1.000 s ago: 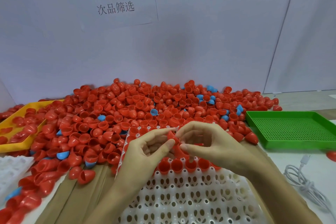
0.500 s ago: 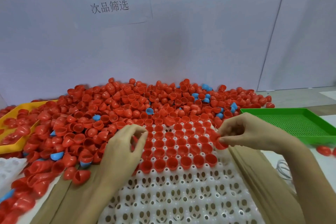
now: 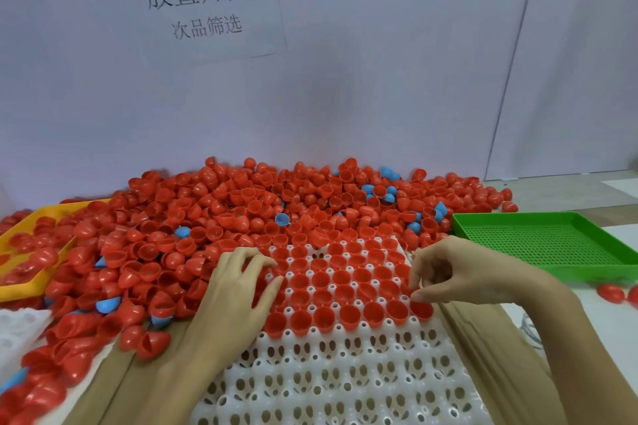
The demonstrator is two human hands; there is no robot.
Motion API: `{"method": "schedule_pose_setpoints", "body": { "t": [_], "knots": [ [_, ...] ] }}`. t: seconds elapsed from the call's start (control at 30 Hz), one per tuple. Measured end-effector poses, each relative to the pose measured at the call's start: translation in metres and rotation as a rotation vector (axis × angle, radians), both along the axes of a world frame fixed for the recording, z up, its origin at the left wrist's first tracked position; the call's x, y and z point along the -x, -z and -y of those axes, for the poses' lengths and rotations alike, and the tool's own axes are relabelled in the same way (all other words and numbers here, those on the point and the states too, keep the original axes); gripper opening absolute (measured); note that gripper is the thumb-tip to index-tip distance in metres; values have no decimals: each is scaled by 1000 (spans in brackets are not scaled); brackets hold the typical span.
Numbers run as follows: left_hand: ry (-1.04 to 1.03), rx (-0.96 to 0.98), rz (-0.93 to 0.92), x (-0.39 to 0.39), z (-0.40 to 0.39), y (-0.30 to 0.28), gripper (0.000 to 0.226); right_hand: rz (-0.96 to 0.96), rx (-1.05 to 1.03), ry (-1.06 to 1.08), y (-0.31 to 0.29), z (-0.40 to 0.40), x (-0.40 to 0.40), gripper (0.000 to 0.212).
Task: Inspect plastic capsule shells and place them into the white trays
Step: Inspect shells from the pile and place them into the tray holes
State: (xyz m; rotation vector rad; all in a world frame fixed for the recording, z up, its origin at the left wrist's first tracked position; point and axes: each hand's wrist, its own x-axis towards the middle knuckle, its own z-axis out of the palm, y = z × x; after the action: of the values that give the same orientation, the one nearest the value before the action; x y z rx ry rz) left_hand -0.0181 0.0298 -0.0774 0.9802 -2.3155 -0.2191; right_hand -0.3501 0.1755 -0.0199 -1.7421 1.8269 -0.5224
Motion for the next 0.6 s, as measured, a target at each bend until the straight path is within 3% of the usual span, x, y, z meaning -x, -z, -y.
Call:
{"method": "schedule_pose_setpoints", "body": {
  "t": [0.07,0.17,0.3,0.37,0.5,0.6],
  "knots": [
    [2,-1,-4,-1,1,1,25,-39,6,8,1,1,-4,23],
    [7,0,-15,-2,2,4,26,24,241,133,0,9,-14,42],
    [19,2,-23,-2,4,6,25,29,501,212,3,38,-45,15],
    [20,-2,-27,-2,5,7,25,-76,510,178,10,58,-61,8],
    [30,-1,-35,-3,6,9,25,-258,449,76,23,94,-78,32],
    [36,-2,-43,-4,7,9,25,-335,423,48,30,111,-81,29]
  ]
}}
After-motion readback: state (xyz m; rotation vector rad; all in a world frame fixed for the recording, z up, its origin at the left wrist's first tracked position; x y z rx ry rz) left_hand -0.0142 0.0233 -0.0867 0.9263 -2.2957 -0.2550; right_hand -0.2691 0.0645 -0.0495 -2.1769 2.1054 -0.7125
